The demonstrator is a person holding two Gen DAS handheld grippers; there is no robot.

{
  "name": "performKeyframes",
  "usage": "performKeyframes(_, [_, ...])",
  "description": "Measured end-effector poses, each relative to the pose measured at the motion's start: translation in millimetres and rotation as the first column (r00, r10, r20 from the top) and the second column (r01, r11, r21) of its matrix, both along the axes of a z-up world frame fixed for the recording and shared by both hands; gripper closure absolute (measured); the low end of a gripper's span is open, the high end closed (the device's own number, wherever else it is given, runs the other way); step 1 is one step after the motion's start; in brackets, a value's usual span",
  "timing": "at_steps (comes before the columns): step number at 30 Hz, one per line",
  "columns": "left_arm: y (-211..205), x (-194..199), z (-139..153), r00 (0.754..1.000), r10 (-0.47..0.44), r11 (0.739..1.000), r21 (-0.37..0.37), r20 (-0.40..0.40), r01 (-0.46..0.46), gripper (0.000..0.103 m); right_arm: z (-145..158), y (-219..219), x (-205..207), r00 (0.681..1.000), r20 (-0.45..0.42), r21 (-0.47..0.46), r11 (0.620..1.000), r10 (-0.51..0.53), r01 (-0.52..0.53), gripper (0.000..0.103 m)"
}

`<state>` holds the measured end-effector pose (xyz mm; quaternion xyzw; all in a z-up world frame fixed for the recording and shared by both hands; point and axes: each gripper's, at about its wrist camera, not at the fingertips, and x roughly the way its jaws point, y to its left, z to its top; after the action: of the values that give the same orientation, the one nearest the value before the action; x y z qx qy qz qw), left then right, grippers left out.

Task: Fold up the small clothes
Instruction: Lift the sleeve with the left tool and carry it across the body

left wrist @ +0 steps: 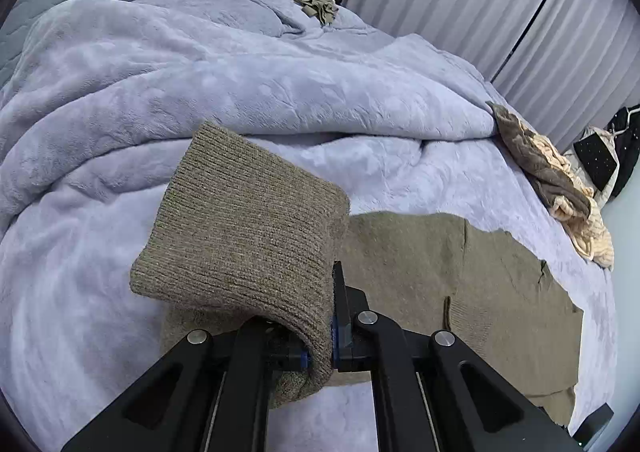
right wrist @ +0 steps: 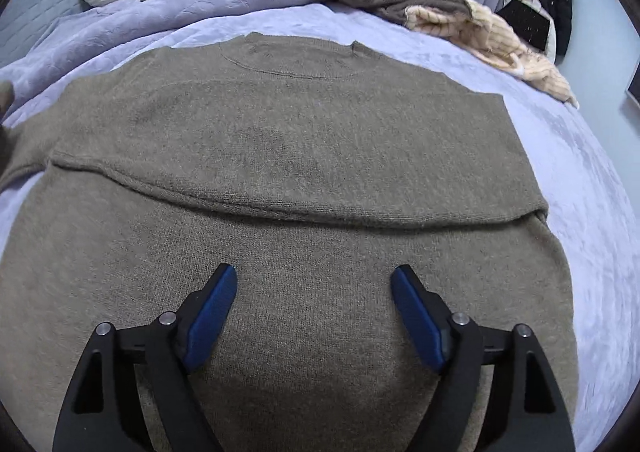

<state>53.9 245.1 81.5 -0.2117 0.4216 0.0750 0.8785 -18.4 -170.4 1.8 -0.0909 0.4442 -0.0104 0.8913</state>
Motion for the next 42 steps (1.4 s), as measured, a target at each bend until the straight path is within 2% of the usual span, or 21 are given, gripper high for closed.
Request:
performKeyframes(2, [-16.1,3.0,-2.2,1.0,-0.014,1.0,0.005,-0.022,0.014,0.095,1.0,-2.2,0.3,1.0,-0.002,0.006,1.0,0.002,-0.002,0.019])
performKeyframes(6, [-49.1,7.4,0.3,0.998,-0.053,0.998,0.033,-0.041,0.054,0.095,8.7,-13.3,-0.2,0.999,-0.038,0.079,0.997,0.015,-0.012,0.019])
performKeyframes(12, [-100.3,14.2,9.7,0.992,-0.112,0.99,0.08,-0.05,0.116,0.095,15.6,-26.9,-11.8,0.991,-0.075,0.099,0.99,0.112,-0.104,0.019])
performKeyframes(16, [-129.1,22.7,16.7,0.99,-0.132,0.985,0.1,-0.054,0.137,0.095,15.9,-51.8,-25.6,0.989,-0.062,0.098,0.987,0.137,-0.13,0.019])
performKeyframes(19, [-145.7,29.0,20.1,0.988,-0.141,0.983,0.113,-0.057,0.147,0.095,8.7,-66.4,-38.6,0.988,-0.019,0.13,0.98,0.155,-0.151,0.019])
performKeyframes(23, [-175.9,37.4,25.5,0.985,-0.163,0.977,0.131,-0.064,0.17,0.095,4.8,-62.9,-42.5,0.986,0.019,0.106,0.98,0.165,-0.166,0.017])
performKeyframes(31, [-239.1,45.8,30.1,0.968,-0.238,0.954,0.168,-0.08,0.248,0.095,3.9,-69.0,-42.3,0.985,0.039,0.152,0.973,0.17,-0.174,0.016])
performKeyframes(37, [-270.0,48.8,34.1,0.959,-0.268,0.94,0.191,-0.096,0.282,0.095,3.7,-71.3,-41.8,0.984,0.049,0.178,0.968,0.171,-0.177,0.016])
performKeyframes(42, [-304.8,46.5,44.3,0.942,-0.324,0.912,0.235,-0.088,0.336,0.095,4.8,-73.7,-41.7,0.984,0.058,0.203,0.963,0.171,-0.18,0.016])
